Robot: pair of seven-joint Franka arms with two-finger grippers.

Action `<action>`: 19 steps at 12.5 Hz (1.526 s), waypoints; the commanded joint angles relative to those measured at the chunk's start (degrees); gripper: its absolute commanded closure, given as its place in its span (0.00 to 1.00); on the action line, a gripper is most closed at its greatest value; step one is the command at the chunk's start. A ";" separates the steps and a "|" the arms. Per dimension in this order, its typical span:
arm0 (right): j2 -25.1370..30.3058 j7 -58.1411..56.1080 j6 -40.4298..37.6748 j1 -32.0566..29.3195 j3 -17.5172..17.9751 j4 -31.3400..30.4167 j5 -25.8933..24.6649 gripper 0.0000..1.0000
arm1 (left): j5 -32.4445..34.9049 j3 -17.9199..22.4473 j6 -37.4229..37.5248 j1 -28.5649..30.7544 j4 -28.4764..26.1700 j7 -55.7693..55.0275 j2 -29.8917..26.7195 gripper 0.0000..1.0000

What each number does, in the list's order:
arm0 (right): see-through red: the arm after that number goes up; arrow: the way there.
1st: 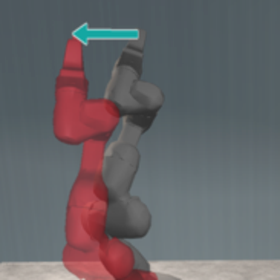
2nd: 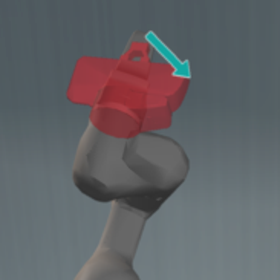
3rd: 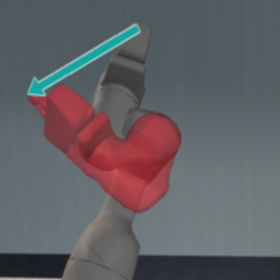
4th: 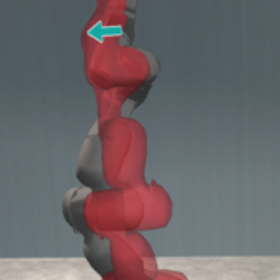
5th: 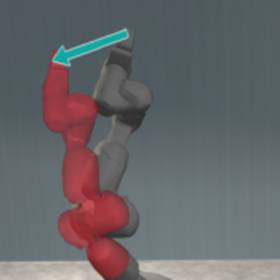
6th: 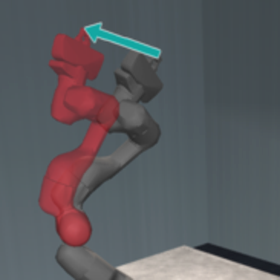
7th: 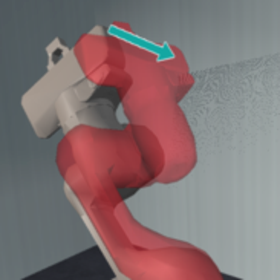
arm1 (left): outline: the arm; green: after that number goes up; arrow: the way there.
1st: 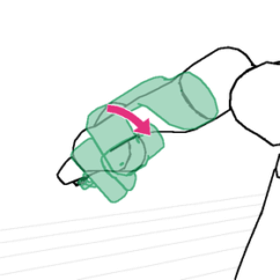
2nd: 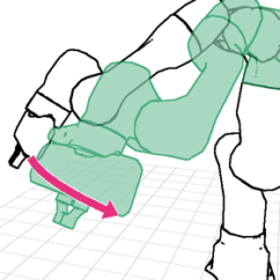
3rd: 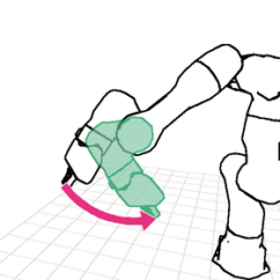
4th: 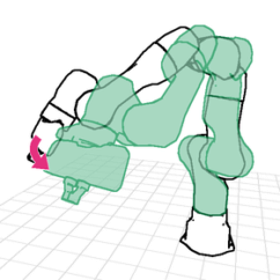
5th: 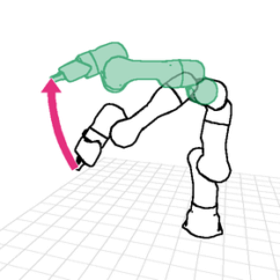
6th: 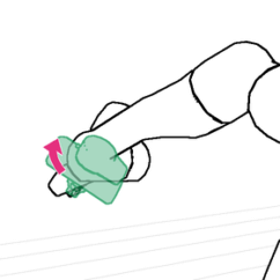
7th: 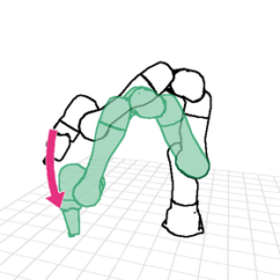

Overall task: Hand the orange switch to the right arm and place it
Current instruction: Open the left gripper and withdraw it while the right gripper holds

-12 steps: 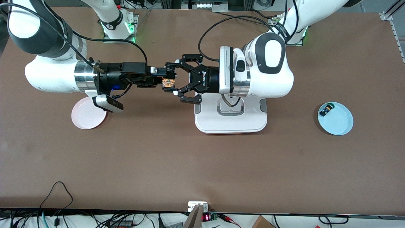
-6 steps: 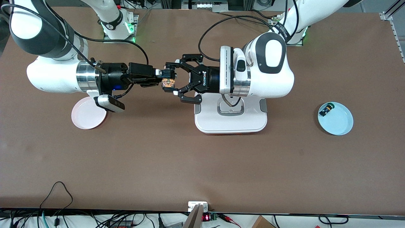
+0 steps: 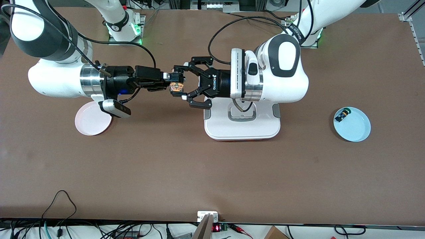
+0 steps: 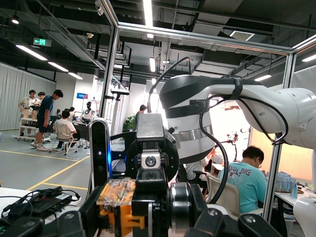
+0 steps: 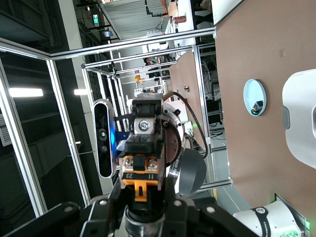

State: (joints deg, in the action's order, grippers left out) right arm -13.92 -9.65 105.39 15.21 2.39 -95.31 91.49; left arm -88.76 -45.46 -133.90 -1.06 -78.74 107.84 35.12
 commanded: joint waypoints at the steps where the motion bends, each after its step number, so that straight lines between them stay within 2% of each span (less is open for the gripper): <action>1: 0.29 -2.29 -0.10 -0.27 0.60 0.03 1.24 0.88 | -1.06 0.28 0.39 -0.34 1.40 0.01 0.56 0.02; 3: 0.29 -2.74 -0.10 -0.18 0.60 0.03 1.24 0.88 | -0.98 0.28 0.48 0.18 1.40 0.00 0.48 0.00; 6: 0.29 -2.83 -0.10 -0.27 0.60 0.03 1.41 0.88 | -0.62 0.46 3.98 5.61 0.70 0.62 0.30 0.00; 11: 0.73 -3.09 -0.88 -1.05 0.60 -0.32 1.24 0.88 | 7.27 0.63 19.87 19.14 0.34 1.50 1.26 0.00; 13: 0.82 -3.18 -2.02 -1.67 0.60 -0.41 0.98 0.88 | 14.02 0.55 27.95 25.73 0.43 1.32 3.19 0.00; 16: 1.08 -4.93 -7.01 -4.74 0.52 -1.28 -0.42 0.89 | 27.38 0.99 35.79 36.10 0.60 1.32 3.90 0.00; 17: 1.08 -5.29 -10.00 -6.84 0.52 -1.55 -2.78 0.89 | 29.76 1.25 37.81 39.35 0.78 1.24 4.77 0.00; 19: 0.65 -5.82 -16.23 -11.23 0.52 -1.46 -8.40 0.89 | 35.65 5.27 42.38 42.02 1.65 1.06 5.49 0.00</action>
State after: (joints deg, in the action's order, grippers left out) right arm -13.86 -14.06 93.91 7.96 2.22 -95.78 86.43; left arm -57.15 -42.22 -94.80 39.96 -78.44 108.19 39.69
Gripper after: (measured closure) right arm 0.661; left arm 0.000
